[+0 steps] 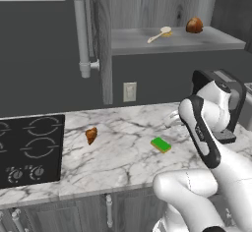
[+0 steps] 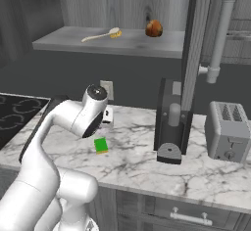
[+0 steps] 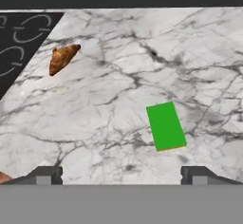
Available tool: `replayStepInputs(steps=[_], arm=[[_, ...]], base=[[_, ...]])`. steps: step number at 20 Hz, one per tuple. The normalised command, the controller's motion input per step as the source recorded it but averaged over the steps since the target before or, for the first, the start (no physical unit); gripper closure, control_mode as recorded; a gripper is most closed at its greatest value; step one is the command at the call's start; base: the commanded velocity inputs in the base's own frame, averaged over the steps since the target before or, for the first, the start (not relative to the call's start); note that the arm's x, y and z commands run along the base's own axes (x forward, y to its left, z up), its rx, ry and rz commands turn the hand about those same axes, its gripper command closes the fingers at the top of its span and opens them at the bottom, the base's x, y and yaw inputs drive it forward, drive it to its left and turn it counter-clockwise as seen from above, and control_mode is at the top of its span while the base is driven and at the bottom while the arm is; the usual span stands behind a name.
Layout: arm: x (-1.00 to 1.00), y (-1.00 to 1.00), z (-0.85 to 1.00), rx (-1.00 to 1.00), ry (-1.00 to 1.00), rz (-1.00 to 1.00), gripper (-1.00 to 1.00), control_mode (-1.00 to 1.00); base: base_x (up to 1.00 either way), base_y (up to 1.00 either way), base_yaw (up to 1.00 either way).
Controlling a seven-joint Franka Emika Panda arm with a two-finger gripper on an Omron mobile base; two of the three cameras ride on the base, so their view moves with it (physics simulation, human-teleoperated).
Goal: Pick the sponge and dish brush from the cabinet and place them on the counter.
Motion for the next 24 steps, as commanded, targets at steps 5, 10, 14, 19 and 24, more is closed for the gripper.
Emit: replayStepInputs(steps=[5,10,14,19,24], arm=[[-0.38,-0.01,0.7,0.0,-0.01,-0.11,-1.0,-1.0],[-0.17,0.0,0.8,0.0,-0.03,-0.12,-1.0,-1.0],[-0.09,0.0,0.87,0.0,-0.04,-0.13,-1.0,-1.0],[-0.01,0.0,0.89,0.0,-0.05,-0.13,-1.0,-1.0],[0.0,0.0,0.84,0.0,-0.08,-0.12,-1.0,-1.0]], base=[[0.0,0.0,0.0],[0.0,0.0,0.0],[0.0,0.0,0.0],[0.0,0.0,0.0],[0.0,0.0,0.0]])
